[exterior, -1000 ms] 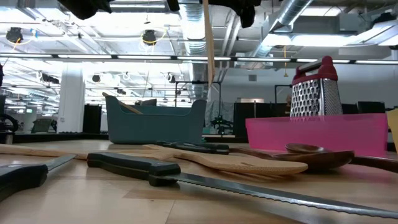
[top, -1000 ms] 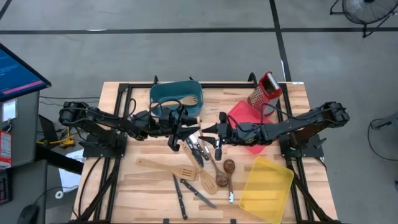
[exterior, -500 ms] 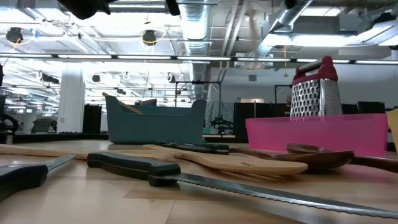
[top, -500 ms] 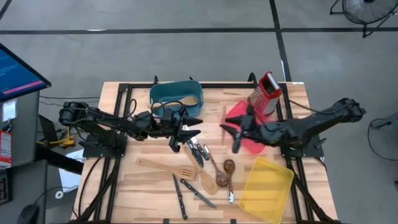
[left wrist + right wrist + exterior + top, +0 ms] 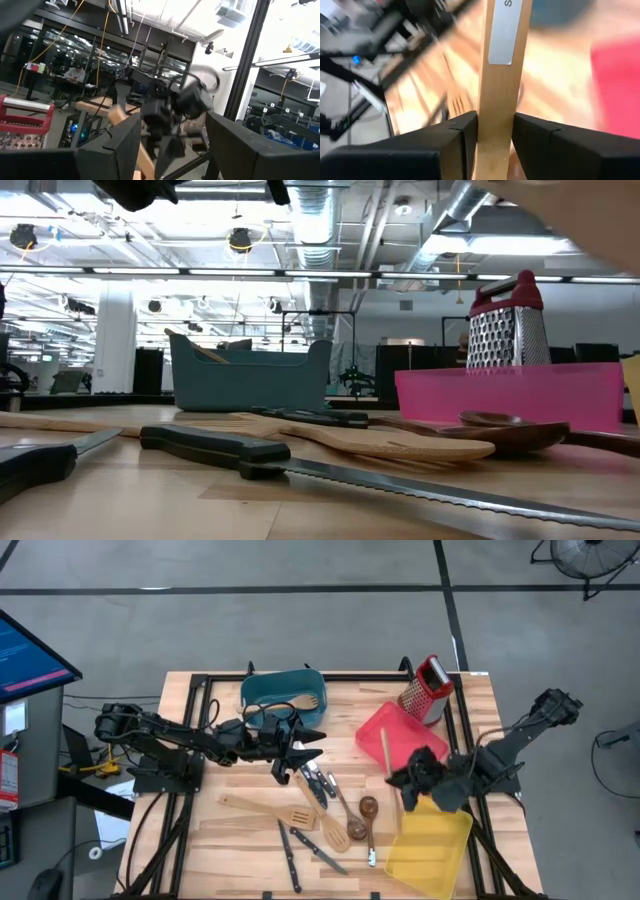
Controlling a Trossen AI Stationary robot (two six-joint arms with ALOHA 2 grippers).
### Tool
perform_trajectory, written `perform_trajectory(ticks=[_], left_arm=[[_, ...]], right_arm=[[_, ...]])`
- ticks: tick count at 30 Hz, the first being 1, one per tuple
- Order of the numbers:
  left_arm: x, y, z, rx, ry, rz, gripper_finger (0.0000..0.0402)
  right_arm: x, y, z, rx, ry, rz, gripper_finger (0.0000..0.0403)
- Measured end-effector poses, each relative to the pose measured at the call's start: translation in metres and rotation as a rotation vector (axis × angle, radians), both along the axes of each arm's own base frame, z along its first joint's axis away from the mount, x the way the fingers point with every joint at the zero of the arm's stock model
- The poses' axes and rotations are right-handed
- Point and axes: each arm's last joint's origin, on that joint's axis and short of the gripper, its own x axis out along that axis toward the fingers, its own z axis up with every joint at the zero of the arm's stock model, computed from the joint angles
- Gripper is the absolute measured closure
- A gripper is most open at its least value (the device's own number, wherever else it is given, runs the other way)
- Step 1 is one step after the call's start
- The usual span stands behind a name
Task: Pick & Place Kitchen Items
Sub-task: Put the wooden spatula into the yellow bin
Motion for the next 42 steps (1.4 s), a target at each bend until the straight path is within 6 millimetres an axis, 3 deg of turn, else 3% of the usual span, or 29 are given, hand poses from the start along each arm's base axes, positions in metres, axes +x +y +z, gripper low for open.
perform_trajectory(ticks=[7,17,26,42], left_arm=[[0.000,0.000,0.000,-0.007,0.001,-0.004,0.0201],[0.000,0.000,0.000,-0.006,0.001,-0.003,0.0202],[0.000,0.000,0.000,-0.004,0.001,-0.002,0.0202],[0.000,0.000,0.000,-0.004,0.001,-0.002,0.0202]], right_arm=[[-0.019,0.032,-0.024,0.194,0.169,-0.012,0.0296],[-0.028,0.059,-0.062,0.224,0.325,-0.186,0.0295],[-0.027,0.069,-0.085,0.231,0.525,-0.221,0.0295],[-0.023,0.075,-0.109,0.100,0.627,-0.206,0.0283]])
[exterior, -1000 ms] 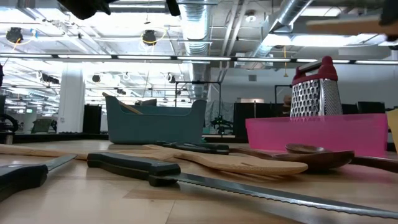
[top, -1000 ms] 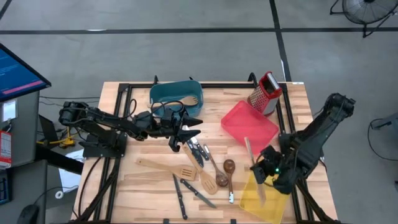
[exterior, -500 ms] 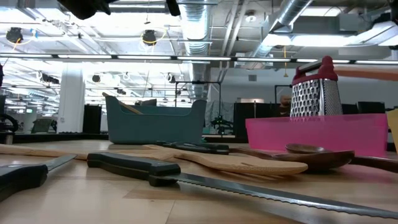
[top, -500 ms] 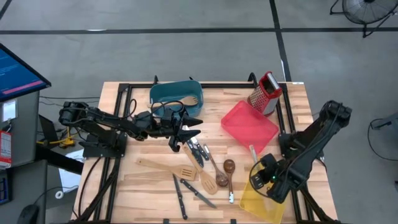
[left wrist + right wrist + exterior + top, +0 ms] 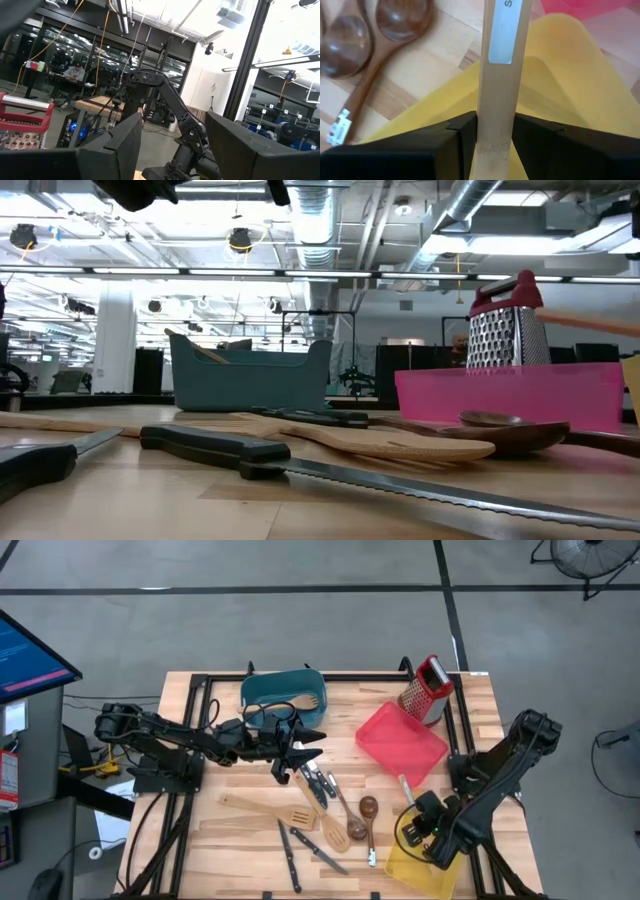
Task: Pick & Place Kitchen Items
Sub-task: Put the wooden spatula into the yellow bin
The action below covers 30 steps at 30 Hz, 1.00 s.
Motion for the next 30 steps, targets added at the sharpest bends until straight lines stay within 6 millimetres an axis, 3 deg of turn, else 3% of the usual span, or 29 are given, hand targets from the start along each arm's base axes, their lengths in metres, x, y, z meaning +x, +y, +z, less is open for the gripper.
perform_trajectory(ticks=[21,30], left_arm=[[0.001,0.004,-0.001,-0.004,0.010,0.023,0.0202],[0.004,0.005,-0.011,0.008,0.124,0.035,0.0202]], right_arm=[[0.002,0.003,-0.011,-0.035,0.031,0.001,0.0276],[0.003,0.002,-0.011,-0.035,0.032,-0.006,0.0211]])
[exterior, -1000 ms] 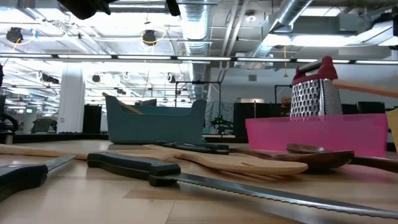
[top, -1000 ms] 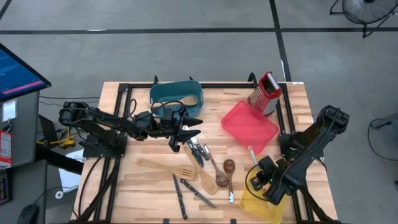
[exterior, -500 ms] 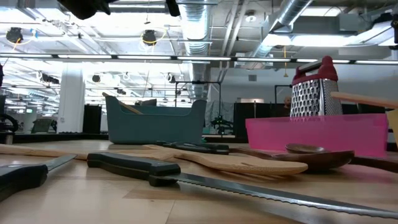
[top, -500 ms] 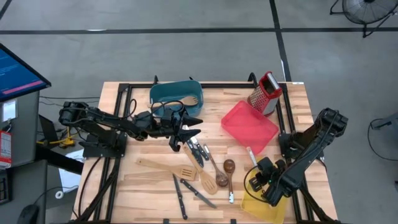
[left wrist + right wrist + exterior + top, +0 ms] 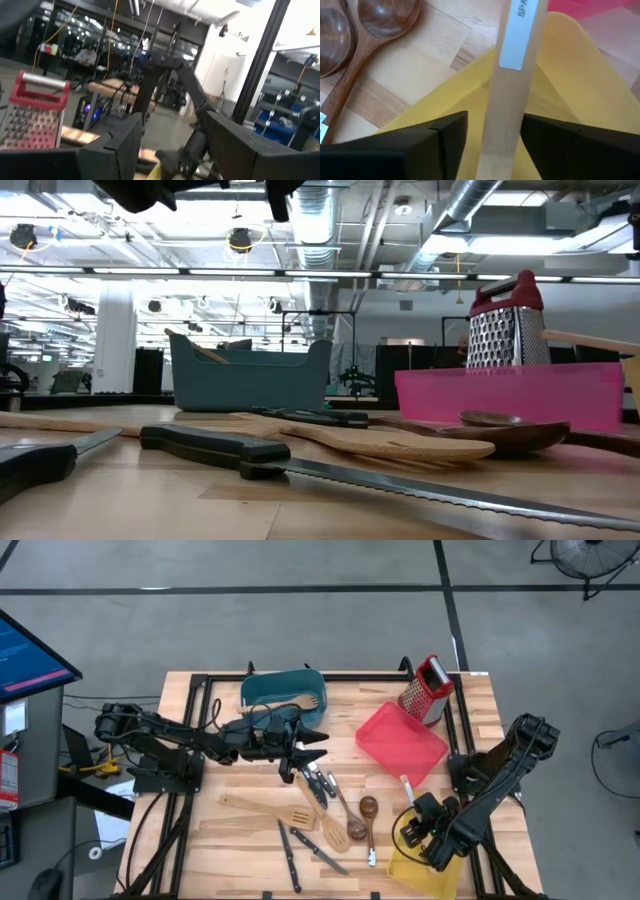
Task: Pick & Place Kitchen Items
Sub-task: Put the wooden spatula into the yellow bin, then put the black kitchen knife into the red bin
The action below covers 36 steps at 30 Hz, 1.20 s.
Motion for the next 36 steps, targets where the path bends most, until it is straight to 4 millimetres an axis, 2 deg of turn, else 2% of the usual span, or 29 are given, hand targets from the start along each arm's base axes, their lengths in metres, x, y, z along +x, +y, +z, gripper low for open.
perform_trajectory(ticks=[4,7,13,18,25,36], left_arm=[[0.002,0.000,-0.008,0.035,0.081,0.006,0.0202],[0.003,0.000,-0.016,0.047,0.163,0.005,0.0202],[0.003,0.000,-0.032,0.106,0.334,0.006,0.0202],[0.000,-0.001,-0.051,0.183,0.523,-0.033,0.0202],[-0.008,-0.008,-0.070,0.219,0.729,-0.125,0.0202],[-0.021,-0.005,-0.093,0.424,0.809,-0.060,0.0202]], right_arm=[[0.002,-0.003,0.009,0.012,-0.006,0.033,0.0181],[0.005,-0.006,0.026,0.028,-0.025,0.055,0.0171],[0.007,-0.015,0.064,0.033,-0.083,0.108,0.0169],[0.005,-0.022,0.086,0.012,-0.165,0.131,0.0175],[0.004,-0.025,0.089,-0.033,-0.190,0.169,0.0179],[0.006,-0.026,0.089,-0.054,-0.187,0.188,0.0180]])
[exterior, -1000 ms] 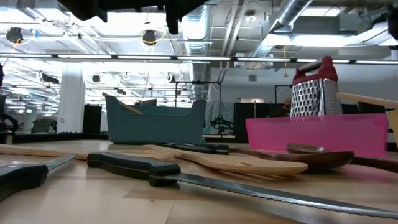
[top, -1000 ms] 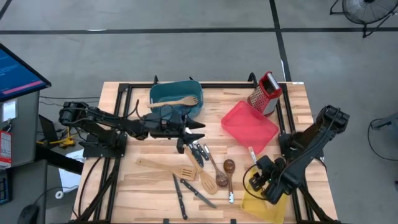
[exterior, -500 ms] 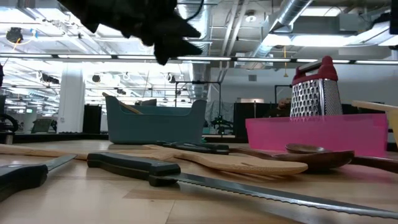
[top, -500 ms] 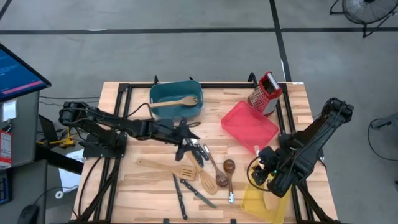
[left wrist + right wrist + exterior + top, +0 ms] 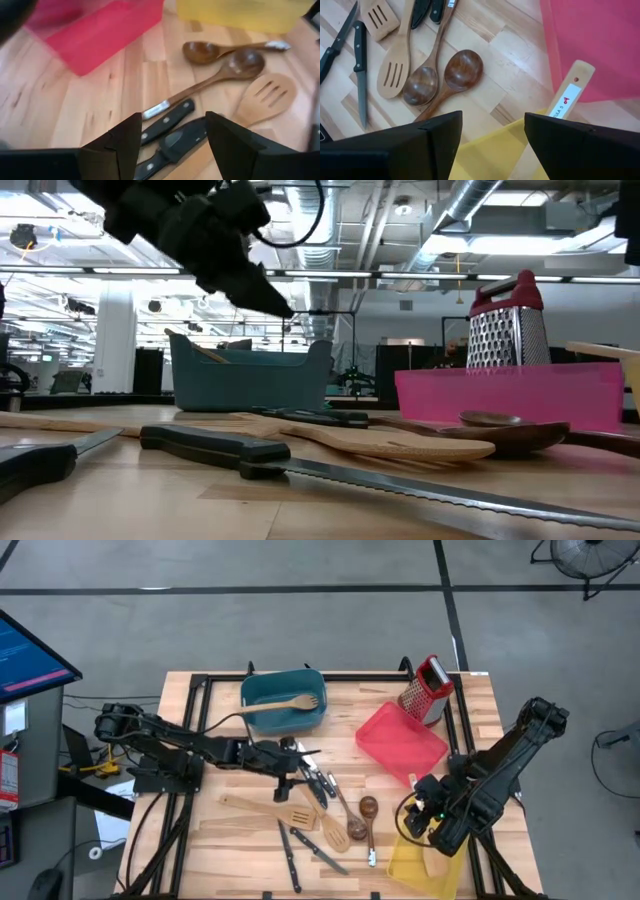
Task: Pick & Place Kitchen Items
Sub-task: Put the black kitchen knife into the red bin
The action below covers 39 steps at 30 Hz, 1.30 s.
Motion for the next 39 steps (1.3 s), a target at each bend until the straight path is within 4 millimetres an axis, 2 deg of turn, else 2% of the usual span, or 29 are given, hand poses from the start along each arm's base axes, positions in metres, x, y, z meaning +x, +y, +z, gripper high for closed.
perform_trajectory(ticks=[6,10,16,21,30,35,39], left_arm=[[0.000,0.009,-0.002,0.016,-0.054,0.023,0.0202],[-0.005,0.014,-0.011,0.079,-0.024,-0.007,0.0202],[-0.010,0.021,-0.017,0.062,-0.007,-0.014,0.0202],[-0.003,0.021,-0.020,0.042,-0.051,-0.041,0.0202],[0.015,0.019,-0.051,0.014,0.018,-0.084,0.0202],[0.016,0.019,-0.064,0.036,0.065,-0.100,0.0202],[0.016,0.019,-0.066,0.034,0.075,-0.106,0.0202]], right_arm=[[0.000,-0.001,0.000,-0.025,-0.018,-0.004,0.0182],[0.001,-0.002,0.001,-0.032,-0.026,-0.011,0.0182],[0.001,-0.002,0.000,-0.044,-0.023,0.004,0.0182],[0.004,-0.005,0.000,-0.047,-0.021,-0.004,0.0182],[0.009,-0.009,0.000,-0.057,-0.015,-0.012,0.0182],[0.008,-0.009,0.000,-0.057,-0.014,-0.011,0.0182],[0.008,-0.009,0.000,-0.057,-0.014,-0.010,0.0182]])
